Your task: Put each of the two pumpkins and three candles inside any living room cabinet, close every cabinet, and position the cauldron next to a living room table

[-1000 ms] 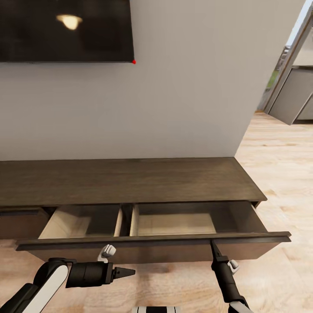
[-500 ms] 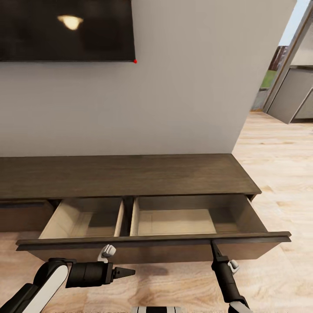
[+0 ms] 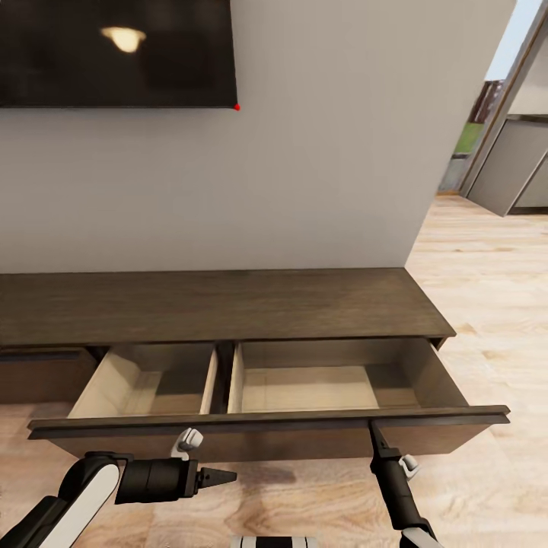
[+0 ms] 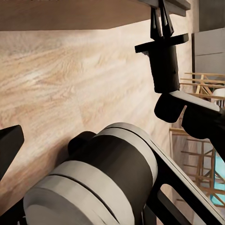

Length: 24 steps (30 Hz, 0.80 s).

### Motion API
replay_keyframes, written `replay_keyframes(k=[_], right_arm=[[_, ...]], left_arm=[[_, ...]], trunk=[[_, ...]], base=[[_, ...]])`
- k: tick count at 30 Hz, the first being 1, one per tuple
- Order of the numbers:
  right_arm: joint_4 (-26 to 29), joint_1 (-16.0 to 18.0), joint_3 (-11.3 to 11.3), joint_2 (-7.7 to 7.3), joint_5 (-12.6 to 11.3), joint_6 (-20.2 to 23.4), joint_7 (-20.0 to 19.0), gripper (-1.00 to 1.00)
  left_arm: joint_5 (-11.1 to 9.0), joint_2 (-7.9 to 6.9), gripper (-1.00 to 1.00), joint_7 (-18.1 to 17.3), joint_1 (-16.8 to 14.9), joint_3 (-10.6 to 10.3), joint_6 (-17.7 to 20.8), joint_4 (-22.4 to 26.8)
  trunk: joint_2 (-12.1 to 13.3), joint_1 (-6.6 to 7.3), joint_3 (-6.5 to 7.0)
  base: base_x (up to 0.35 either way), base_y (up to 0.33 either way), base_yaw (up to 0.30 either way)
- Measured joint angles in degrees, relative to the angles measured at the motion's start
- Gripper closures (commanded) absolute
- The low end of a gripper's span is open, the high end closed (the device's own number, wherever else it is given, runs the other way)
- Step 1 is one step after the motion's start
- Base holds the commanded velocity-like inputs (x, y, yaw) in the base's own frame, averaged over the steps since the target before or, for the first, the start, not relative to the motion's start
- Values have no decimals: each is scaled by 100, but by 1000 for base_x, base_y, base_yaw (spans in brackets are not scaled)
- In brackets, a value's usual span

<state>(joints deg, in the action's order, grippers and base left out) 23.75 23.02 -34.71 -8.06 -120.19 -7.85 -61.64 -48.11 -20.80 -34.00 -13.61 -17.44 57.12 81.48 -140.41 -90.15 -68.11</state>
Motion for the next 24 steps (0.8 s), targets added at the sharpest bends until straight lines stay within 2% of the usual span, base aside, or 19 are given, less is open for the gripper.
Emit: replay_keyframes(k=[24], right_arm=[[0,0,4,0,-2,1,0,100]], left_arm=[[-4,0,-100,0,0,0,1,-3]], trunk=[[0,0,0]], base=[[-60,0,0]])
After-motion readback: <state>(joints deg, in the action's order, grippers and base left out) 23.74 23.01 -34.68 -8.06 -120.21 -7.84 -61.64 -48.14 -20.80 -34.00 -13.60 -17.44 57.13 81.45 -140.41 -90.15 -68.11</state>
